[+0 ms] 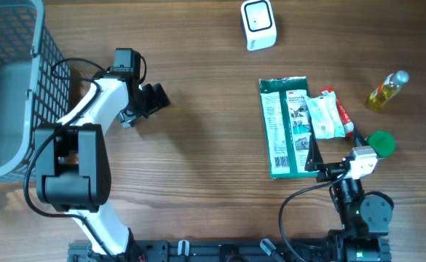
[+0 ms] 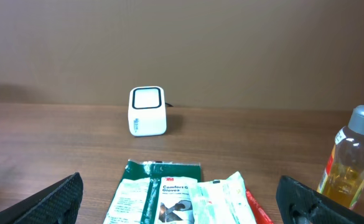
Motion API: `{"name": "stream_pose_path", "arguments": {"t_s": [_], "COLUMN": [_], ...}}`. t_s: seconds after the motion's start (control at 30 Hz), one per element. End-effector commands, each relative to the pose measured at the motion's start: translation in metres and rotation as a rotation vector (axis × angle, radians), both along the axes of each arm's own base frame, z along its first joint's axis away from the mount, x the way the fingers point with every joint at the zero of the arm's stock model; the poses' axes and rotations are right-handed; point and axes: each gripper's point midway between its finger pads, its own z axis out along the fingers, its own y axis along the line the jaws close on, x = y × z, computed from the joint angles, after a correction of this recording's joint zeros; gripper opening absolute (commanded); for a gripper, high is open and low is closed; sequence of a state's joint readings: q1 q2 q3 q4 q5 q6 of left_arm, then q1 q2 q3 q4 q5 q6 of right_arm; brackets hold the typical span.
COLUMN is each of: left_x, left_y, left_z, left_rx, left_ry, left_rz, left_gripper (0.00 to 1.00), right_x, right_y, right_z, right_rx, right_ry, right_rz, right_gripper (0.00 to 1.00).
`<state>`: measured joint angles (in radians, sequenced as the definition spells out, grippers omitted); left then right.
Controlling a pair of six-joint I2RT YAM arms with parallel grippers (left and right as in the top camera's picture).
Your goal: Scan the item barcode
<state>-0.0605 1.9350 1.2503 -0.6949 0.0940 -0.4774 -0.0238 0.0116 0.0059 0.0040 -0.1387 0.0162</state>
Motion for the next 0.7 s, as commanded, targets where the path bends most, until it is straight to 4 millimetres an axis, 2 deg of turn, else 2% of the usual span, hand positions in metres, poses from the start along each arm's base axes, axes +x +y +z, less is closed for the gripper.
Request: {"name": "stream_pose_path", "arguments": {"t_s": [0.0,0.1,0.2,0.3,0.4,0.47,0.5,0.57,0.6,0.67], "left_x": [0.004,0.004,0.007,0.013,-0.001,-0.022,-0.040,-0.073,-0.092,-0.125], "left_y": [0.002,0.000,-0.008,-0.024,-0.036,-0.035,-0.032,-0.027,-0.023,-0.018], "left_z": [0.007,0.007,0.025,0.094,0.195,0.257,0.292,0.342,0.363,0.391], "left_rx": [0.009,0.009,0.005,-0.013,-0.047,-0.068,-0.079,-0.097,-0.104,-0.115], "left_ry": [-0.021,-0.022,-0.070,-0.249,-0.514,-0.683,-0.785,-0.940,-1.010,-1.119], "left_rz": [0.004,-0.004,-0.022,-0.061,-0.090,-0.095,-0.093,-0.089,-0.088,-0.086], "left_gripper": [1.00,1.00,1.00,1.00,1.00,1.00,1.00,1.00,1.00,1.00], "right_x": [-0.001,-0.001,-0.001,-0.001,-0.001,-0.001,-0.001,-0.001,-0.001,-0.001], "right_y": [0.001,0.001,0.001,0.001,0.001,0.001,0.001,0.001,0.001,0.001], "right_z": [0.003,0.003,0.003,0.003,0.003,0.003,0.003,0.003,0.003,0.003], "right_rx": [-0.014,-0.014,-0.014,-0.014,-0.014,-0.014,-0.014,-0.014,-0.014,-0.014], "right_ry": [-0.015,-0.015,-0.015,-0.015,-0.015,-0.015,-0.015,-0.015,-0.015,-0.015], "right_rz": [0.011,0.011,0.011,0.011,0.011,0.011,0.011,0.011,0.011,0.011], "right_gripper": [1.00,1.00,1.00,1.00,1.00,1.00,1.00,1.00,1.00,1.00]}}
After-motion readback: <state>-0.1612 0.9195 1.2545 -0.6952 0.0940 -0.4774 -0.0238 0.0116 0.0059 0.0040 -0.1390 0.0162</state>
